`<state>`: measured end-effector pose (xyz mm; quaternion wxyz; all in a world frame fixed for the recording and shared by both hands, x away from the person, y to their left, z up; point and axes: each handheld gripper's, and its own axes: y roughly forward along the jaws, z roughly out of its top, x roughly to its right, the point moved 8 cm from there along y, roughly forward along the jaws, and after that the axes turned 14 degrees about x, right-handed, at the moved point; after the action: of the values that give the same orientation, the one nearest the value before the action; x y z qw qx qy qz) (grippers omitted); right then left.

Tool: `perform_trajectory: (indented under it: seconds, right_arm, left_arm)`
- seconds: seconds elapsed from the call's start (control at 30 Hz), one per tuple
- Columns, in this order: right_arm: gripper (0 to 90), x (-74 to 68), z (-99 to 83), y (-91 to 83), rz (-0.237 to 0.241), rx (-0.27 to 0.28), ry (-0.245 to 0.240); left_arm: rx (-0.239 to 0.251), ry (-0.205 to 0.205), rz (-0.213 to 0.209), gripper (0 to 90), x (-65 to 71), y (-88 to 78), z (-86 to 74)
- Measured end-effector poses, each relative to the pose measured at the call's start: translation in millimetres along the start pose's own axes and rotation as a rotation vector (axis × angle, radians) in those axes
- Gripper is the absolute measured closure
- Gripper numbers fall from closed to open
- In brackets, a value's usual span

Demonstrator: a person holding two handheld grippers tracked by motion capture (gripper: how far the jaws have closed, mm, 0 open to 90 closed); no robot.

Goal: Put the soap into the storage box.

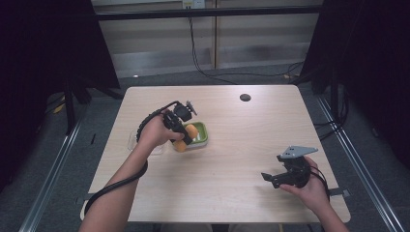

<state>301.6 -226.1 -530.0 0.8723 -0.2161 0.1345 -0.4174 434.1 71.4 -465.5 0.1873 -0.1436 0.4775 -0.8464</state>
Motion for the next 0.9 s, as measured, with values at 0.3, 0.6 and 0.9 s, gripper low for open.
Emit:
perform_trajectory:
  seconds: [0.3, 0.6, 0.9]
  right_arm:
    - [8.2, -0.4, 0.2, -0.4, 0.001, -0.001, 0.002]
    - [8.2, -0.1, 0.4, -0.4, 0.001, 0.003, -0.002]
    - [8.2, 0.2, 0.4, -0.8, -0.001, 0.002, -0.002]
  left_arm:
    - [-0.002, 0.008, 0.011, 49.5, -5.1, -0.2, 3.3]
    - [-0.004, -0.002, 0.008, 49.5, -9.1, 0.6, 6.3]
    - [-0.004, 0.000, 0.015, 49.5, -13.7, 2.9, 9.5]
